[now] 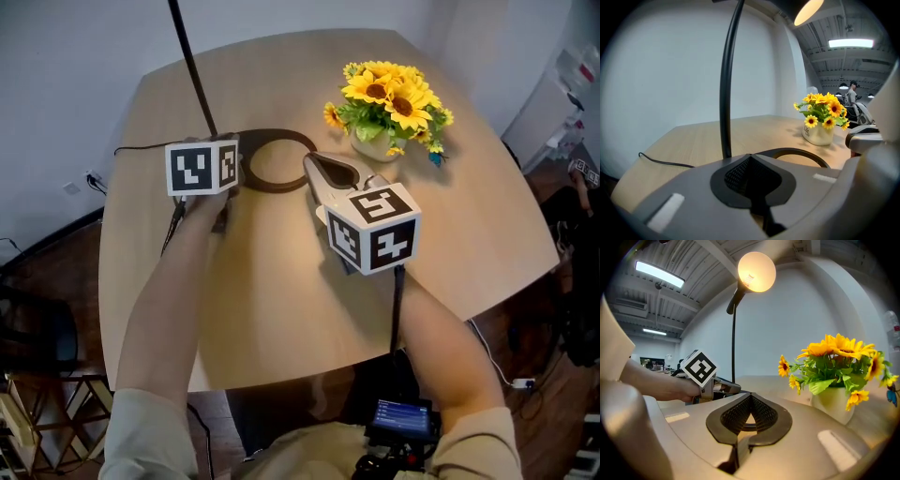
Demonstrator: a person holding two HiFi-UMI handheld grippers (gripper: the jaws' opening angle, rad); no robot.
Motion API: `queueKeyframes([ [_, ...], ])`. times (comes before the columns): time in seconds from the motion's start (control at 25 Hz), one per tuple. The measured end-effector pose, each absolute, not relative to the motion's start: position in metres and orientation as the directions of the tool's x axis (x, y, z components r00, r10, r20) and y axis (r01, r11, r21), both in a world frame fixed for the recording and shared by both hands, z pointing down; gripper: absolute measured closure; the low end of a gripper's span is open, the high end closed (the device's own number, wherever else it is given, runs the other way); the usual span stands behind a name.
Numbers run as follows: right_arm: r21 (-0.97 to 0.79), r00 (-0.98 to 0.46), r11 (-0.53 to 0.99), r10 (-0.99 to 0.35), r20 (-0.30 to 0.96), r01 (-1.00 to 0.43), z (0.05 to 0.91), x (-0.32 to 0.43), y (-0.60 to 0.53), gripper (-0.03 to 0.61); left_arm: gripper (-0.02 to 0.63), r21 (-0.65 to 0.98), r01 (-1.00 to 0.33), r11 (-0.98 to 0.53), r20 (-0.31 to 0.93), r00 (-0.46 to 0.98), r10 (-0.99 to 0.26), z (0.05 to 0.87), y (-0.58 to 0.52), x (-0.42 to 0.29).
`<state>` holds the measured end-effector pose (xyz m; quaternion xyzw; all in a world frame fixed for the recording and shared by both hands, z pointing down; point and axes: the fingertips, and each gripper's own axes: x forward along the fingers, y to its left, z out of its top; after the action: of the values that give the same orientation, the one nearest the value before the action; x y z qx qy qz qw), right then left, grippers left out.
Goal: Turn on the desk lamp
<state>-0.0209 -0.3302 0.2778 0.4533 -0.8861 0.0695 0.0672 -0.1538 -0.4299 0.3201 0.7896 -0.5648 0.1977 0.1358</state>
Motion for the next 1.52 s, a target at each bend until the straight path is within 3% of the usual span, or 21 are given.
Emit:
queueKeyframes([
  [0.28,-0.059,-0.569,0.569,-0.802,0.18,-0.82,0.275,-0.018,-0.328,0.579,0.618,-0.028,-0.949,-0.315,0.442,0.271,-0.855,0.315,-0.418,-0.151],
  [1.16,0.064,-0.583,0.584,-0.812,0.043,-0.809,0.192,-0.008,-0.261,0.579,0.618,-0.1,-0.92,-0.379,0.172,0.359,-0.917,0.202,-0.289,-0.091],
  [1.52,0.073,-0.617,0.615,-0.787,0.007,-0.785,0.178,-0.021,-0.211,0.58,0.618,-0.103,-0.914,-0.392,0.12,0.38,-0.917,0.201,-0.22,-0.094],
])
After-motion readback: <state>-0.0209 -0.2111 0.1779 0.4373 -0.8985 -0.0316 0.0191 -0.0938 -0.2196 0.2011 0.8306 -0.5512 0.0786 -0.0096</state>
